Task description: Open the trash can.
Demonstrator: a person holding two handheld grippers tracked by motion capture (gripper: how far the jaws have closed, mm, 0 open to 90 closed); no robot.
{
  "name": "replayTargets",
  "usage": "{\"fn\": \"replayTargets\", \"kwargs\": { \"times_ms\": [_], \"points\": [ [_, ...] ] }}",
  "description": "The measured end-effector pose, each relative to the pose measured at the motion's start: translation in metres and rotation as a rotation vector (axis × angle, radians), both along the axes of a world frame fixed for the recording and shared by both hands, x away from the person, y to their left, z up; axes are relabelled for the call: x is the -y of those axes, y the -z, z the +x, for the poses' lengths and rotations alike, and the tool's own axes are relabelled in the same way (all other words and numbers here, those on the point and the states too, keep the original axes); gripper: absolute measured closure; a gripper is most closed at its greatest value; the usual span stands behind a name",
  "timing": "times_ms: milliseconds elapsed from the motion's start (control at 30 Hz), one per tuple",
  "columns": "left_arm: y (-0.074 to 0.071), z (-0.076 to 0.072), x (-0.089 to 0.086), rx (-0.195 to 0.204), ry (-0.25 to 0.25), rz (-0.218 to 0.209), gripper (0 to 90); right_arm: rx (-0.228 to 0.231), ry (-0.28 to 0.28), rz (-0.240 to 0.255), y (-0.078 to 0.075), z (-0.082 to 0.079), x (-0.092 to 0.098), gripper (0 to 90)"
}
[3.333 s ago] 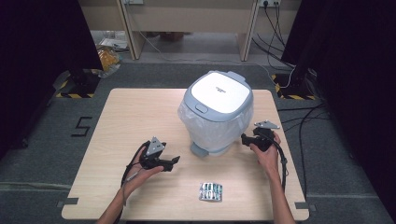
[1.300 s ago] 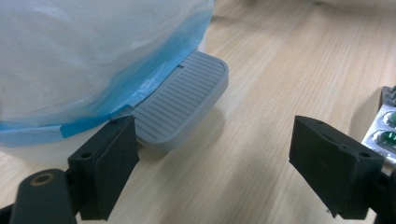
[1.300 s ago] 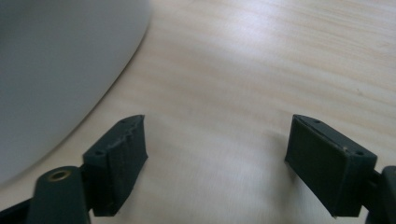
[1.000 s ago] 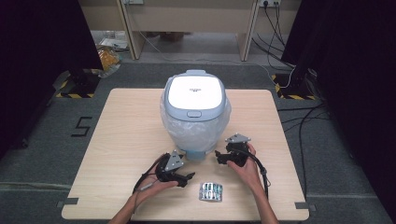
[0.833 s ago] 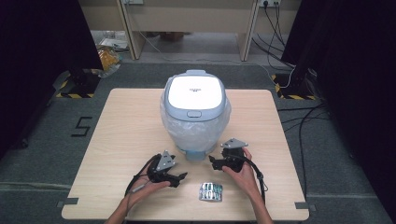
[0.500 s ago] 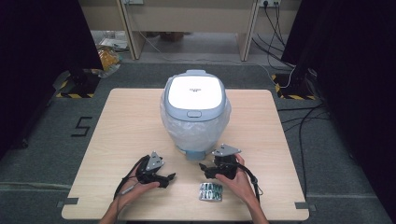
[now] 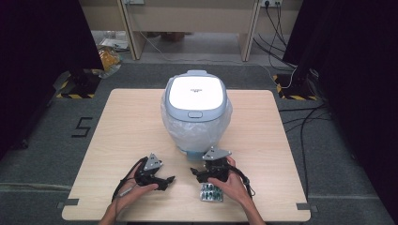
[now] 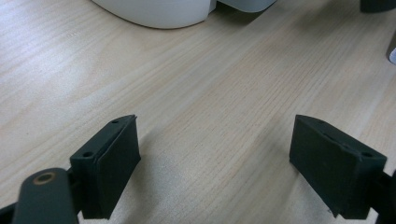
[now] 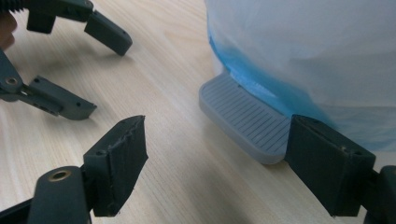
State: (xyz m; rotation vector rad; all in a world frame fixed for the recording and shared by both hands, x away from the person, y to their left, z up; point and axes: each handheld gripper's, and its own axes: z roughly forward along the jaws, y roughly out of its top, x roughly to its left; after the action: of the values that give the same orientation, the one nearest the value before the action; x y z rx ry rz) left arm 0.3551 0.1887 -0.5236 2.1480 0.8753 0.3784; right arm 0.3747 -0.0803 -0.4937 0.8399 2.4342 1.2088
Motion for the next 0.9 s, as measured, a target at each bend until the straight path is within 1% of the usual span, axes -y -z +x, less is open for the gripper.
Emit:
{"fn": "replayTargets", "kwargs": {
  "times_ms": [200, 233, 300, 333, 400, 433, 467, 500, 533, 567, 600, 633, 667, 700, 733, 767, 800, 833, 867, 900],
  "points": [
    [0.0, 0.0, 0.0, -0.001, 0.001, 0.001, 15.2, 0.005, 0.029, -0.005, -0.004, -0.001, 0.007, 20.9],
    [0.0, 0.0, 0.0, 0.0, 0.0, 0.0, 15.2, 0.001, 0.032, 0.007, -0.005, -0.004, 0.01, 20.6],
    [0.0, 0.0, 0.0, 0.0, 0.0, -0.001, 15.2, 0.004, 0.03, 0.004, -0.006, -0.01, 0.013, 20.4],
    [0.0, 0.0, 0.0, 0.0, 0.0, -0.001, 15.2, 0.004, 0.03, 0.004, -0.006, -0.01, 0.013, 20.4],
    [0.0, 0.0, 0.0, -0.001, 0.001, 0.001, 15.3, -0.001, 0.036, -0.009, -0.004, -0.018, 0.021, 19.8],
    [0.0, 0.0, 0.0, -0.002, 0.003, 0.001, 15.3, 0.001, 0.036, -0.009, -0.003, -0.02, 0.023, 19.8],
    [-0.001, -0.001, 0.0, 0.006, 0.003, 0.002, 15.5, -0.007, 0.041, -0.007, -0.003, -0.022, 0.025, 19.7],
    [-0.001, -0.001, 0.0, 0.006, 0.003, 0.002, 17.4, -0.007, 0.041, -0.007, -0.003, -0.022, 0.025, 19.7],
    [-0.002, -0.003, 0.003, 0.062, -0.003, 0.019, 17.4, -0.006, 0.046, -0.005, -0.002, -0.024, 0.027, 19.7],
    [-0.002, -0.004, 0.006, 0.097, 0.003, 0.023, 19.7, -0.005, 0.052, -0.003, -0.002, -0.026, 0.031, 19.6],
    [-0.003, -0.006, 0.015, 0.109, 0.04, -0.011, 20.2, -0.006, 0.063, -0.005, -0.003, -0.029, 0.036, 19.2],
    [-0.003, -0.006, 0.015, 0.109, 0.04, -0.011, 19.8, -0.006, 0.063, -0.005, -0.003, -0.029, 0.036, 19.2],
    [-0.005, -0.007, 0.026, 0.122, 0.079, -0.047, 19.7, -0.001, 0.076, 0.002, -0.004, -0.032, 0.041, 19.1],
    [-0.006, -0.007, 0.032, 0.128, 0.096, -0.055, 19.6, -0.006, 0.081, 0.01, -0.004, -0.033, 0.043, 19.2],
    [-0.006, -0.007, 0.032, 0.128, 0.096, -0.055, 19.5, -0.006, 0.081, 0.01, -0.004, -0.033, 0.043, 19.2],
    [-0.009, -0.003, 0.044, 0.134, 0.124, -0.079, 19.5, -0.01, 0.092, 0.014, -0.004, -0.037, 0.05, 19.1],
    [-0.011, 0.0, 0.049, 0.133, 0.137, -0.094, 19.5, -0.011, 0.099, 0.016, -0.004, -0.038, 0.052, 19.1],
    [-0.011, 0.0, 0.049, 0.133, 0.137, -0.094, 19.6, -0.011, 0.099, 0.014, -0.003, -0.04, 0.055, 19.1],
    [-0.014, 0.004, 0.058, 0.141, 0.157, -0.131, 19.7, -0.018, 0.107, 0.018, -0.002, -0.043, 0.057, 19.1],
    [-0.014, 0.004, 0.058, 0.141, 0.157, -0.131, 19.7, -0.016, 0.107, 0.018, -0.001, -0.045, 0.059, 19.1]
  ]
}}
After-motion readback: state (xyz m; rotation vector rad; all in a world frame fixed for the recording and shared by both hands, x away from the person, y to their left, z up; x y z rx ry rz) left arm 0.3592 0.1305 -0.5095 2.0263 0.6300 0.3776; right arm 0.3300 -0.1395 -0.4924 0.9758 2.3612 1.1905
